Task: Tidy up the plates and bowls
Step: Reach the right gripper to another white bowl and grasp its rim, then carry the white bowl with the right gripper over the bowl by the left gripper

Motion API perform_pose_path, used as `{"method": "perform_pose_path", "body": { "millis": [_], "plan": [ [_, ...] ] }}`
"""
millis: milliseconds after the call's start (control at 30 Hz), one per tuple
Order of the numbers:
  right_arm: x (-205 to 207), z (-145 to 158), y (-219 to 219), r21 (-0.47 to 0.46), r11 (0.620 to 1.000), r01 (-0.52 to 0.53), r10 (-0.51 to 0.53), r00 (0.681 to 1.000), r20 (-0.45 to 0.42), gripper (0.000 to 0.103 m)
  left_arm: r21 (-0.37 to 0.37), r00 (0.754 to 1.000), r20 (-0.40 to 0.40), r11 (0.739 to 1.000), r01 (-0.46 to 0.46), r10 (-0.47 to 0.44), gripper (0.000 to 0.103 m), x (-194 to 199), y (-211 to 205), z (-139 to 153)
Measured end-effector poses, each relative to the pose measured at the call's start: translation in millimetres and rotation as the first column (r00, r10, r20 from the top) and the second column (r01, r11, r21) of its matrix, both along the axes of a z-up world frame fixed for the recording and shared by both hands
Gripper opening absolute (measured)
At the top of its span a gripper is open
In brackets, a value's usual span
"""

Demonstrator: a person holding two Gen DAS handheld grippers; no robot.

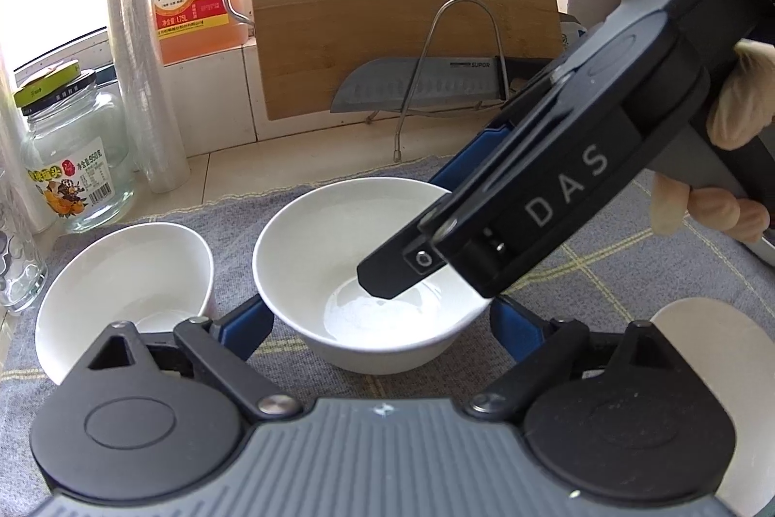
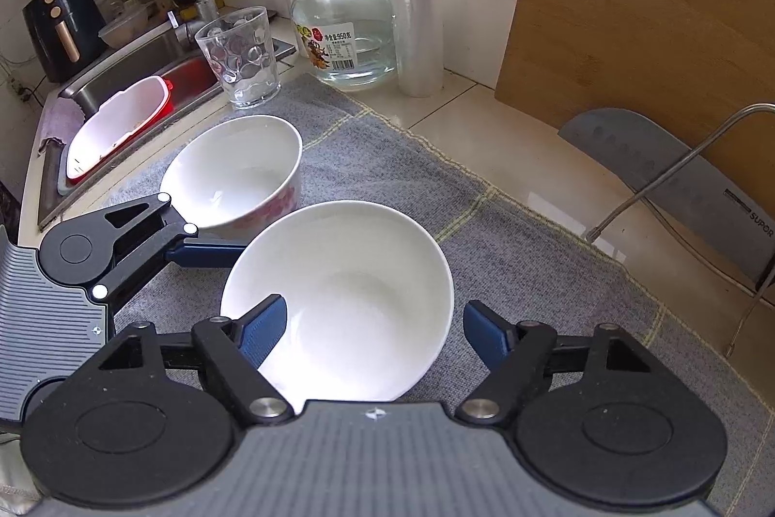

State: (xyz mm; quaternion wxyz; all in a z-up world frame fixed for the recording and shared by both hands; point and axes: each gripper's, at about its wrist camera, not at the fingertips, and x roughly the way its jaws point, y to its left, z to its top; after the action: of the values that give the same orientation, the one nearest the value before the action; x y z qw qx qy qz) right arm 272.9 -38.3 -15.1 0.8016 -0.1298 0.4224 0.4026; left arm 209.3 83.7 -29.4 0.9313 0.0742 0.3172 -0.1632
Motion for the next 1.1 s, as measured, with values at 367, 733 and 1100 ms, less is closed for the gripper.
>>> {"method": "perform_pose_path", "body": {
  "millis": [367, 733, 1100],
  "plan": [
    [10, -4, 6, 0.014, 1.000, -0.007, 0.008, 1.000, -0.022, 0.078, -0.005, 1.000, 0.001, 1.000, 0.003, -0.003, 0.093, 2, 2, -1],
    [13, -5, 5, 0.031, 1.000, 0.007, -0.006, 0.998, -0.054, 0.077, 0.000, 1.000, -0.003, 1.000, 0.013, -0.013, 0.093, 2, 0, -1],
    [-1, 11, -4, 0.059, 0.998, 0.016, -0.012, 0.998, -0.067, 0.077, -0.010, 0.999, -0.022, 0.999, 0.039, -0.039, 0.093, -9, -2, 16]
  ]
}}
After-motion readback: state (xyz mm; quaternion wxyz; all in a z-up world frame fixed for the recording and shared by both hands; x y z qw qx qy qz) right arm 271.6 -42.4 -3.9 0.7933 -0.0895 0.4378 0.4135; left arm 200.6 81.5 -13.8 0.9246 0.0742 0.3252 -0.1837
